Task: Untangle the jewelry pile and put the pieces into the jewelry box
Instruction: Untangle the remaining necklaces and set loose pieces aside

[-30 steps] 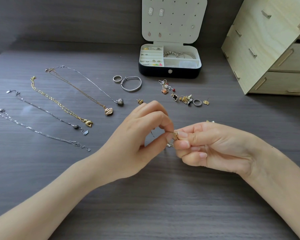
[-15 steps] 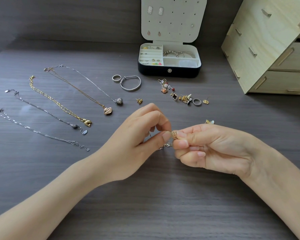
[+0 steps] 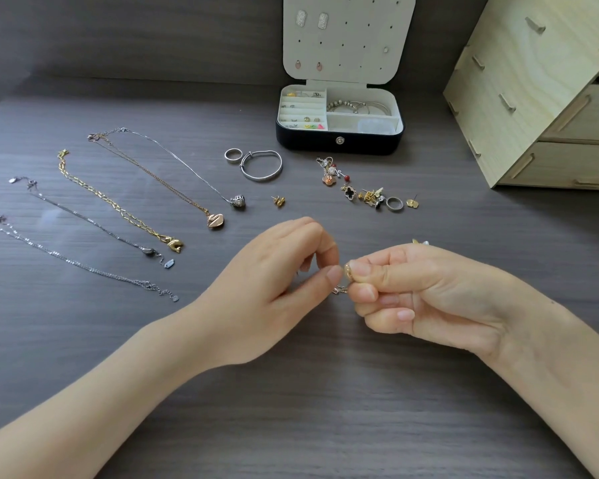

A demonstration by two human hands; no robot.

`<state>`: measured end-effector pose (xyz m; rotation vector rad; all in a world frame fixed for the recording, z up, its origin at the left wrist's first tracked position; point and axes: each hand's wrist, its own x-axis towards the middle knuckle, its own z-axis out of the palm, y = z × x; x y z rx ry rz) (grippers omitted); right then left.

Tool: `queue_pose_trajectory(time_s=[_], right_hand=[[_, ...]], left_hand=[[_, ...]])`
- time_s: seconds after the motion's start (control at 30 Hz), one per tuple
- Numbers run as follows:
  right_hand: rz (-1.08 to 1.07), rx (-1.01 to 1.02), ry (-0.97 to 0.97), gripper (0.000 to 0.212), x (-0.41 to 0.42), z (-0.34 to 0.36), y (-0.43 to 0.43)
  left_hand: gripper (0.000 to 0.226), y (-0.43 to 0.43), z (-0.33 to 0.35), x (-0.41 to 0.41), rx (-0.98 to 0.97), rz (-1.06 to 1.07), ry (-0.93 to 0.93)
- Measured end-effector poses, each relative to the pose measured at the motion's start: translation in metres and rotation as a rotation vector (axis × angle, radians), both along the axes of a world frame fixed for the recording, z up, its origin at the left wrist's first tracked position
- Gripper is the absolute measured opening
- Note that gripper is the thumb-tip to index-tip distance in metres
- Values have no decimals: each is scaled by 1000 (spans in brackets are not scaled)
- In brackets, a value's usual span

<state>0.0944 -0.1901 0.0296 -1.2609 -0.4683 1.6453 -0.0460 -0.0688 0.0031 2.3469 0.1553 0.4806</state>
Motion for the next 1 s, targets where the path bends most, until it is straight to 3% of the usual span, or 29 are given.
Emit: queue_pose_trajectory(time_s=[0.2, 0.4, 0.5, 0.73, 1.0], right_hand=[[-26, -20, 168, 18, 3, -2, 0], [35, 37, 30, 21, 4, -5, 1], [28, 35, -61, 25, 2, -4, 2], [34, 30, -84, 21, -1, -6, 0], [2, 21, -25, 16, 0, -6, 1]], left_hand=[[14, -2, 3, 0, -347, 27, -57], [13, -2, 3, 2, -811, 21, 50], [7, -1, 6, 1, -780, 35, 82], [8, -3, 6, 0, -497, 88, 43], [11, -6, 6, 1, -526, 83, 84]])
